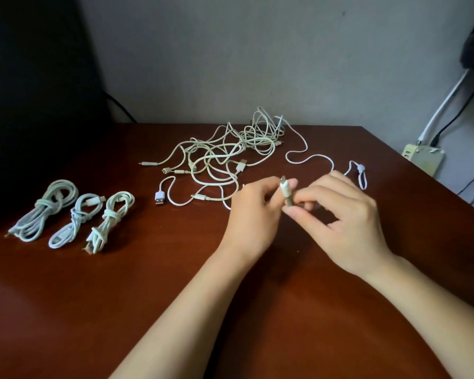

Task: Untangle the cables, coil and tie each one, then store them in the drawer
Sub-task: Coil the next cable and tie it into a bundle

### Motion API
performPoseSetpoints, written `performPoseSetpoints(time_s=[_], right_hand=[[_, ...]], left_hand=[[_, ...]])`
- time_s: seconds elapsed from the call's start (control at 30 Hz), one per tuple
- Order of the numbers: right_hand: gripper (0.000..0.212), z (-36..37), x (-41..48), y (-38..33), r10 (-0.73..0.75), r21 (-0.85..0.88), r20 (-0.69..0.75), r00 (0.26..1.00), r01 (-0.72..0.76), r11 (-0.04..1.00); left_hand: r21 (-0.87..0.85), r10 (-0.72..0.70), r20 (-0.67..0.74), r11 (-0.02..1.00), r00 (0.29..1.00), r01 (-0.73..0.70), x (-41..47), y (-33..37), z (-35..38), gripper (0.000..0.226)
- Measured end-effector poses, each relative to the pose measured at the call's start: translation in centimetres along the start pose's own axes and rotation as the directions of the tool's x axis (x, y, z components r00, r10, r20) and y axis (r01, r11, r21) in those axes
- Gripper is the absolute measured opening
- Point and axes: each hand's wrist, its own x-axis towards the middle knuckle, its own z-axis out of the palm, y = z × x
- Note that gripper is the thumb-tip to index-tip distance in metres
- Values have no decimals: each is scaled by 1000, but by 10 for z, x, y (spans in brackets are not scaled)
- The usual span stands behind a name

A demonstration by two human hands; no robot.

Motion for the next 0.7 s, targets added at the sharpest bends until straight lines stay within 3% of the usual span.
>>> performPoseSetpoints(time_s=[0.23,0.3,0.4,0.5,0.63,0.7], right_hand=[[7,3,2,-8,294,191,-55,954,-279,941],[14,3,3,-8,346,240,-65,936,-322,916],[11,4,5,-5,393,298,-61,918,-359,885],[3,4,4,-4,398,283,-57,915,-368,886],[9,4,5,-5,399,282,-57,915,-369,886],[11,3,5,-4,415,299,-52,909,-382,874]], left_hand=[[70,124,-29,990,992,-122,0,5,-1,38],[51,93,-31,994,995,-92,0,7,-1,33],[-109,-105,14,988,994,106,1,11,2,22],[-348,-312,147,872,939,344,2,15,1,25],[-500,-313,375,724,872,475,1,22,-4,28],[-562,-296,406,665,865,492,2,23,-6,25]])
